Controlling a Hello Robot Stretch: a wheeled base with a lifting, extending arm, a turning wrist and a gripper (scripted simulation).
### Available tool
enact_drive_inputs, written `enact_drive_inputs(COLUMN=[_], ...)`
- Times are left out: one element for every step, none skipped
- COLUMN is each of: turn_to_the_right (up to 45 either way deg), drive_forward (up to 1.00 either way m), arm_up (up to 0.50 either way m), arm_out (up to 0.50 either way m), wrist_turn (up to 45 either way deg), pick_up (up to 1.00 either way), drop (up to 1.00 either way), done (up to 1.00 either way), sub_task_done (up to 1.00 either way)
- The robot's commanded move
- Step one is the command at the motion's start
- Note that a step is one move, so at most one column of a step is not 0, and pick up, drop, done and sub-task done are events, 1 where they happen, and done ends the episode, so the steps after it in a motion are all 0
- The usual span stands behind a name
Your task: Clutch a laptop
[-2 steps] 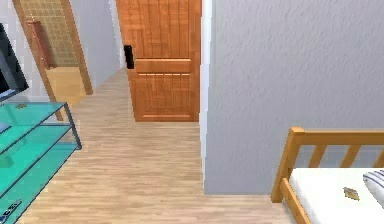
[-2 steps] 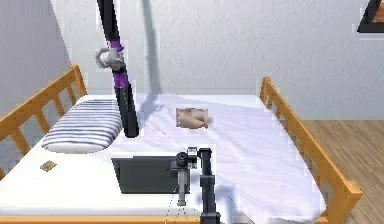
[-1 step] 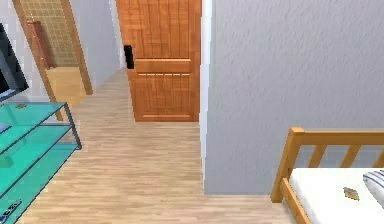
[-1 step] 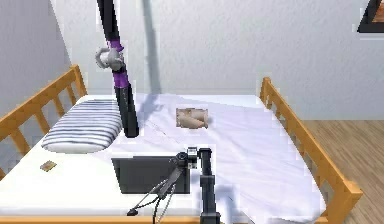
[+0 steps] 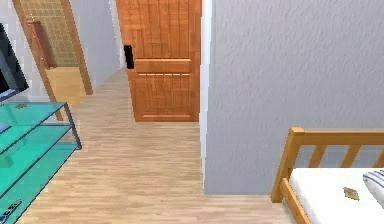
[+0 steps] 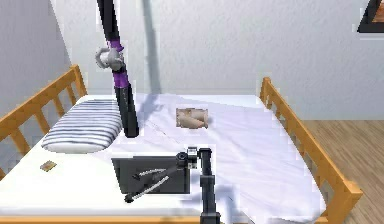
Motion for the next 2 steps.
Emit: enact_drive_inputs(turn_to_the_right=[0.0, 0.0], drive_forward=[0.00, 0.00], arm_up=[0.00, 0.00], arm_out=[0.00, 0.00], wrist_turn=[45.0, 36.0], pick_up=[0.00, 0.00], drop=[0.00, 0.00], done=[0.00, 0.00], sub_task_done=[0.00, 0.00])
